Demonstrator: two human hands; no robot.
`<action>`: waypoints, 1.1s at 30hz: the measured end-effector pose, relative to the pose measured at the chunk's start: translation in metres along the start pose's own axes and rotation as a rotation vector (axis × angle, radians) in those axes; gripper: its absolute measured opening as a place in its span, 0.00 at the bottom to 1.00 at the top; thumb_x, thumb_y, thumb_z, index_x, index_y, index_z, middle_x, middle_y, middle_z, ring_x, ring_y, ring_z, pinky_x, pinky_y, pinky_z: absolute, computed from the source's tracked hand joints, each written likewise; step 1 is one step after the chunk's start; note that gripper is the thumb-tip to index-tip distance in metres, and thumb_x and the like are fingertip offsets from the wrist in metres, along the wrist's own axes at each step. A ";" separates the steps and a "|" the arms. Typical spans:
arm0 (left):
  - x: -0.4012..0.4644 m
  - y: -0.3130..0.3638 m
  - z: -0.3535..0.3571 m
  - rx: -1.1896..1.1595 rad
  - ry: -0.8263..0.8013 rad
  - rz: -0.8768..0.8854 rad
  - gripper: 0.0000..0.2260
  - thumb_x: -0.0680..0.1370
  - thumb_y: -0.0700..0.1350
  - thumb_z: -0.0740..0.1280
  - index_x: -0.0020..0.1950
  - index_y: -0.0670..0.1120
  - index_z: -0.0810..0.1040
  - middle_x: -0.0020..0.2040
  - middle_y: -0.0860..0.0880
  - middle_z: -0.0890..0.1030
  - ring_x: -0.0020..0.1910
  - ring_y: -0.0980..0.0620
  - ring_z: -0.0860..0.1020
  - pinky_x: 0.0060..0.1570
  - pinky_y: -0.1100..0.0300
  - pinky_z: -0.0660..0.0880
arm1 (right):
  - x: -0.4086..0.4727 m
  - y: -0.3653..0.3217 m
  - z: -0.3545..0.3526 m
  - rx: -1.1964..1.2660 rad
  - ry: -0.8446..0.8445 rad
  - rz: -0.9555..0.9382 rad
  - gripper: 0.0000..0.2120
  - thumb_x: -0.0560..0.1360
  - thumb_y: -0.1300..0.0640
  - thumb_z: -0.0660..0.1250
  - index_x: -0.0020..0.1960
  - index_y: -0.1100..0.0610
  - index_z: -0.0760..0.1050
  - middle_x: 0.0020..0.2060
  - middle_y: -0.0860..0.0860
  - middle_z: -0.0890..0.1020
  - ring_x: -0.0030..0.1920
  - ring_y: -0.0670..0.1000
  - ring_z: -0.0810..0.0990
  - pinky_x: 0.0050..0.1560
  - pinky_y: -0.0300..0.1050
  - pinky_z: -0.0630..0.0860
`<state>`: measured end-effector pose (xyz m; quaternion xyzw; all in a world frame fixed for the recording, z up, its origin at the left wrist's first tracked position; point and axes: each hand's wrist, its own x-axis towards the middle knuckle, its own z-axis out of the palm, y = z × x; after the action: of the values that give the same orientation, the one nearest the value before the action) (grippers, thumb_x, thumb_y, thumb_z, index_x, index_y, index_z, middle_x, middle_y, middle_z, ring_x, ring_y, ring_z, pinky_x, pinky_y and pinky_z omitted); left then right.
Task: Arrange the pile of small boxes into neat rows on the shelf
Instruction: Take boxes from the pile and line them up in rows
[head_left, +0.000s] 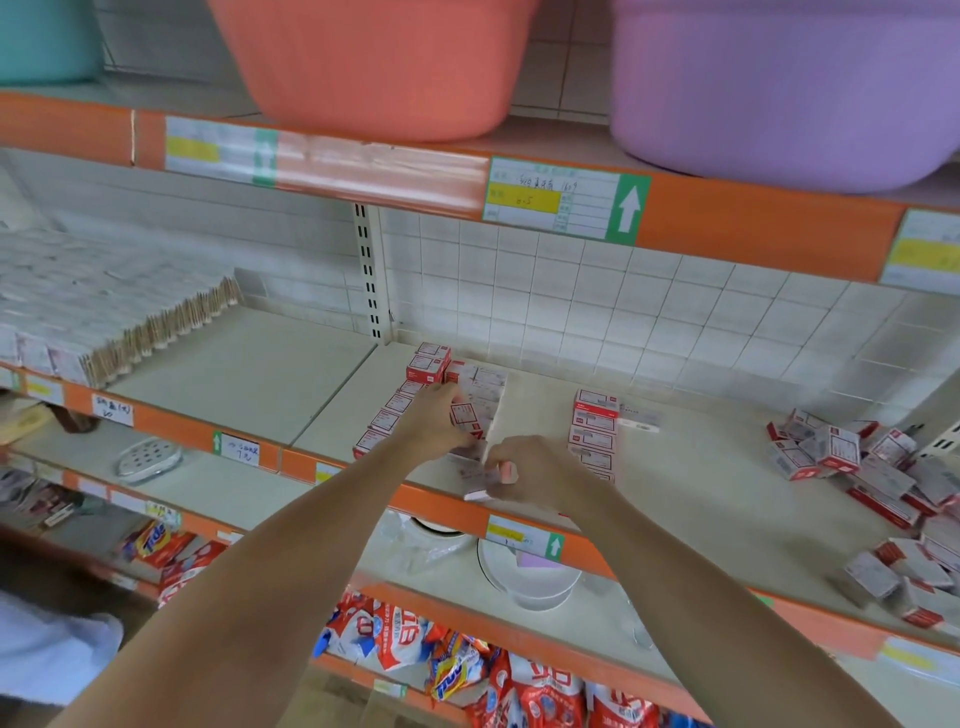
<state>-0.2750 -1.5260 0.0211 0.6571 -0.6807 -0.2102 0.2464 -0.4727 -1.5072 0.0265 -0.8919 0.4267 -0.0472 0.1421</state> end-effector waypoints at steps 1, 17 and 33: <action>-0.001 0.001 -0.001 0.006 0.003 -0.004 0.24 0.64 0.47 0.80 0.56 0.48 0.75 0.55 0.52 0.78 0.54 0.51 0.77 0.54 0.50 0.79 | 0.000 -0.003 0.002 0.018 0.010 -0.005 0.11 0.72 0.45 0.72 0.53 0.47 0.80 0.50 0.46 0.82 0.52 0.49 0.79 0.50 0.45 0.75; -0.004 -0.011 -0.014 0.052 0.056 -0.051 0.21 0.65 0.49 0.80 0.49 0.50 0.72 0.52 0.49 0.76 0.49 0.50 0.75 0.48 0.50 0.78 | 0.016 -0.030 0.017 0.002 0.056 0.034 0.18 0.76 0.45 0.65 0.65 0.43 0.72 0.46 0.44 0.81 0.50 0.50 0.80 0.46 0.43 0.75; -0.002 -0.008 -0.014 -0.013 -0.058 0.023 0.31 0.64 0.41 0.80 0.64 0.51 0.75 0.59 0.50 0.73 0.60 0.48 0.71 0.62 0.49 0.73 | 0.021 -0.002 -0.003 0.157 0.222 0.141 0.16 0.76 0.51 0.67 0.62 0.51 0.73 0.55 0.47 0.76 0.48 0.49 0.78 0.47 0.45 0.76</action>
<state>-0.2597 -1.5239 0.0270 0.6412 -0.6936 -0.2309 0.2333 -0.4586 -1.5230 0.0290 -0.8352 0.4963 -0.1688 0.1660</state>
